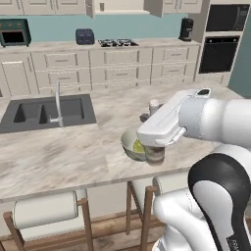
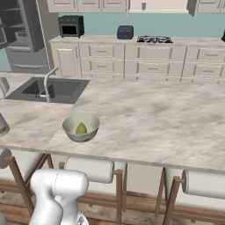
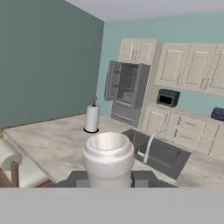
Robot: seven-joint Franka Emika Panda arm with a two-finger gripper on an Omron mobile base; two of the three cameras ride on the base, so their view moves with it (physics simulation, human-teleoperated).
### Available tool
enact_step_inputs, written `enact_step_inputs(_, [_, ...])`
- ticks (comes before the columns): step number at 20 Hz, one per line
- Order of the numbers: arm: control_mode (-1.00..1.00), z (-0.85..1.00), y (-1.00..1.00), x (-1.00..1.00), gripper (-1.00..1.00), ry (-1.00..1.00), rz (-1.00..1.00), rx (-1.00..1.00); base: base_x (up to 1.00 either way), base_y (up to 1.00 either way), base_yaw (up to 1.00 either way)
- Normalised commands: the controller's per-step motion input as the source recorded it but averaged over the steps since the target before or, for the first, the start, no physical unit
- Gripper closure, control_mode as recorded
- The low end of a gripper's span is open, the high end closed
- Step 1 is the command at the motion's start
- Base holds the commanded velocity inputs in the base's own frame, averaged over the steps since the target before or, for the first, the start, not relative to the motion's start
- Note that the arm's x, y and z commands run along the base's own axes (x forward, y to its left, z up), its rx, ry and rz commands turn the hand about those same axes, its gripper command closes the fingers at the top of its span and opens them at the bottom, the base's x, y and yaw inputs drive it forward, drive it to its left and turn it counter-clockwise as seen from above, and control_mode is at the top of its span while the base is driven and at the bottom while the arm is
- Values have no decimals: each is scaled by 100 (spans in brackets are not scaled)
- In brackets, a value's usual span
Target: There is a bowl on the dining counter. Grab a lemon wedge from the fridge and place it in the bowl. Then get the liquor bottle and glass cup from the cabinet and place them next to the bowl.
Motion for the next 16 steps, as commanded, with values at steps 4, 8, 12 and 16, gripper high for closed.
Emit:
enact_step_inputs(4, [-100,-6,33,51,100,12,22,-5,0,0,0])
enact_step_inputs(8, [-100,0,19,38,100,3,0,-2,0,0,0])
enact_step_inputs(12, [-100,-7,3,27,100,0,0,0,0,0,0])
enact_step_inputs(16, [-100,-26,0,25,100,0,3,1,0,0,0])
